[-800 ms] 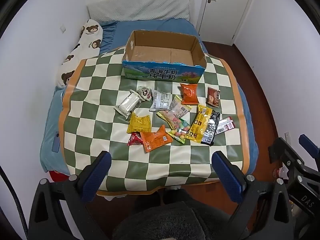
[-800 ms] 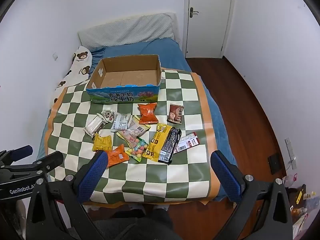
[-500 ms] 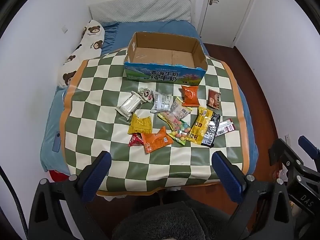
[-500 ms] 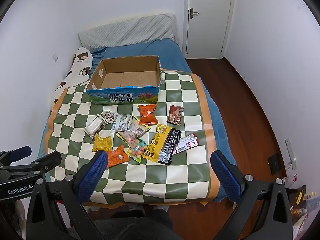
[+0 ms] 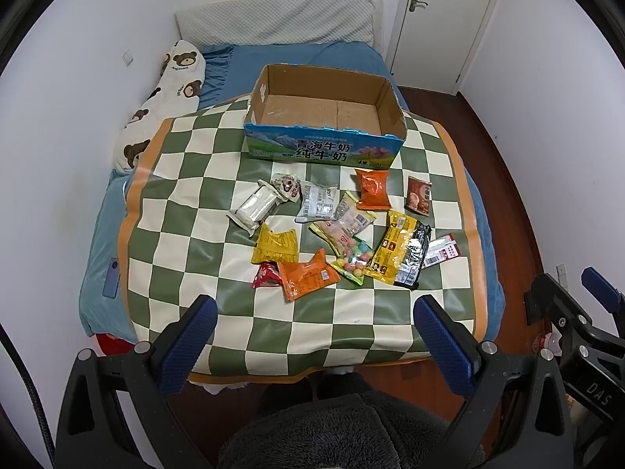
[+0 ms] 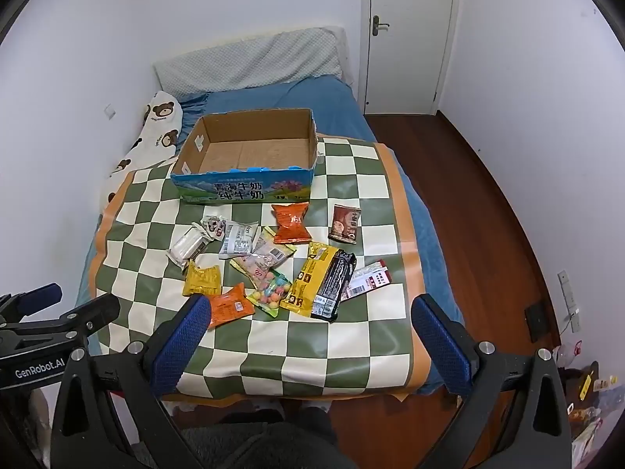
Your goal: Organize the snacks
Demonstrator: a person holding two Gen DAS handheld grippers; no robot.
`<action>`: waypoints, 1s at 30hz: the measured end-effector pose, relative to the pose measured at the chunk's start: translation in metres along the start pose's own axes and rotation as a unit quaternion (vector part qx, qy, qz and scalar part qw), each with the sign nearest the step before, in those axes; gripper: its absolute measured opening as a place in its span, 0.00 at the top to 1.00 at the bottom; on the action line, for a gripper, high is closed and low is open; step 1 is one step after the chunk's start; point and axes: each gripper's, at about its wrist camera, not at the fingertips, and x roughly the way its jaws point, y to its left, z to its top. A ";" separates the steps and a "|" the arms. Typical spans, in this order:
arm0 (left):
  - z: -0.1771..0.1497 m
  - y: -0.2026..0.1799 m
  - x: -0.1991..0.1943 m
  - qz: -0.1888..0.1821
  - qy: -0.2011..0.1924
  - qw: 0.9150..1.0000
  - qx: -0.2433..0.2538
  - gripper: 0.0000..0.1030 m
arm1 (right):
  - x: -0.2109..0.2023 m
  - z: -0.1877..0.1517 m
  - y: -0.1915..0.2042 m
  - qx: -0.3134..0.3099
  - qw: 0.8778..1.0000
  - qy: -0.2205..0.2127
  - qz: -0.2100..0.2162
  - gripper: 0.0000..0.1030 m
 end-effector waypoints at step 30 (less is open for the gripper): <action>0.004 0.013 -0.011 0.004 -0.006 1.000 -0.001 0.00 | -0.003 -0.007 0.014 0.002 1.000 0.002 0.004 0.00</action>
